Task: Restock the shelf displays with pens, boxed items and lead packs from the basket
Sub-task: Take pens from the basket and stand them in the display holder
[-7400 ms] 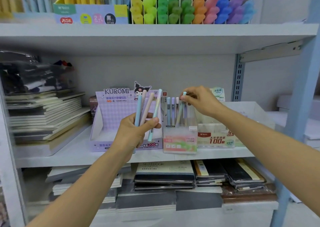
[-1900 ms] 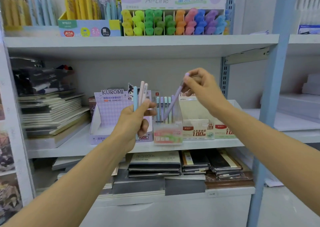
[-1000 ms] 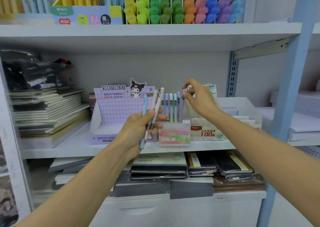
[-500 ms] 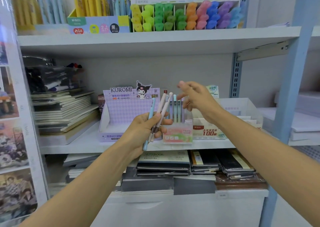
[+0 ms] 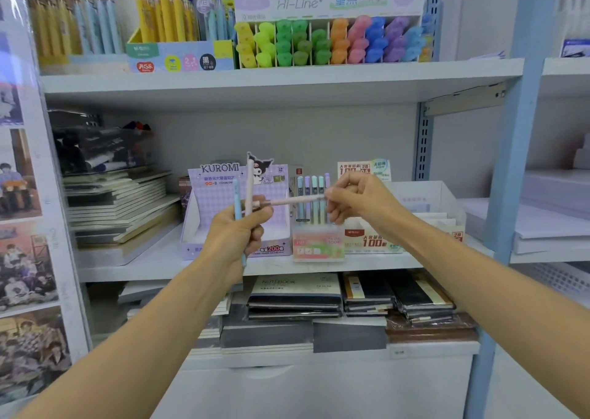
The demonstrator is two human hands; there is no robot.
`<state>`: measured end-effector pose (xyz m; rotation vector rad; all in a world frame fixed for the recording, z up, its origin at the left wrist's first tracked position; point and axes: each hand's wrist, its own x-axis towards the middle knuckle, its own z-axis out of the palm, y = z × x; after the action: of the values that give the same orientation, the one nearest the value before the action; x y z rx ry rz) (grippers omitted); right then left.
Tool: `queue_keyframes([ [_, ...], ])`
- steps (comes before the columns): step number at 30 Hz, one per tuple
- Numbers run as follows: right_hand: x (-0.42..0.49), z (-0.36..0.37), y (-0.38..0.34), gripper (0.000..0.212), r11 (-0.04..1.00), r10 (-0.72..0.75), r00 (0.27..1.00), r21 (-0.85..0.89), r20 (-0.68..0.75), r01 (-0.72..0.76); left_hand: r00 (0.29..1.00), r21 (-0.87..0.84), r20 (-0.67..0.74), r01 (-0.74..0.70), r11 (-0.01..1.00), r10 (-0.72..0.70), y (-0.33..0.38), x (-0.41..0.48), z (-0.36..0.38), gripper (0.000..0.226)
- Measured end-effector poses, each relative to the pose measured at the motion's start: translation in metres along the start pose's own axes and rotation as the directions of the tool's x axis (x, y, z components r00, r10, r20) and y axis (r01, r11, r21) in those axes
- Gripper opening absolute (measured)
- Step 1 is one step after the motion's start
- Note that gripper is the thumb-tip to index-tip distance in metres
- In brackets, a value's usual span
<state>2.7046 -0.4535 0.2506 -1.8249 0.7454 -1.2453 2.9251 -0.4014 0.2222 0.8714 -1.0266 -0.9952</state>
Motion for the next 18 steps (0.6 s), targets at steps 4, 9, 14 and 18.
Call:
queue_keyframes([
  [4,-0.013,0.003,0.016,0.014,0.993,0.087,0.953,0.054,0.291,-0.107,0.992,-0.065,-0.099,-0.087,0.994,0.08,0.0,0.002,0.005,0.011],
  [9,-0.02,0.017,0.032,0.014,0.975,0.146,0.856,0.076,0.496,-0.21,0.998,-0.136,-0.052,-0.046,0.99,0.039,-0.004,0.003,0.01,0.011],
  [14,-0.011,0.033,0.023,0.023,0.994,0.071,0.965,-0.094,0.254,-0.048,0.995,-0.017,-0.027,-0.092,0.996,0.092,-0.005,0.002,0.012,0.015],
  [18,0.008,0.039,-0.001,0.018,0.996,-0.085,0.996,0.037,-0.025,0.086,0.994,0.071,0.014,-0.11,0.991,0.11,-0.007,0.0,0.015,0.017],
])
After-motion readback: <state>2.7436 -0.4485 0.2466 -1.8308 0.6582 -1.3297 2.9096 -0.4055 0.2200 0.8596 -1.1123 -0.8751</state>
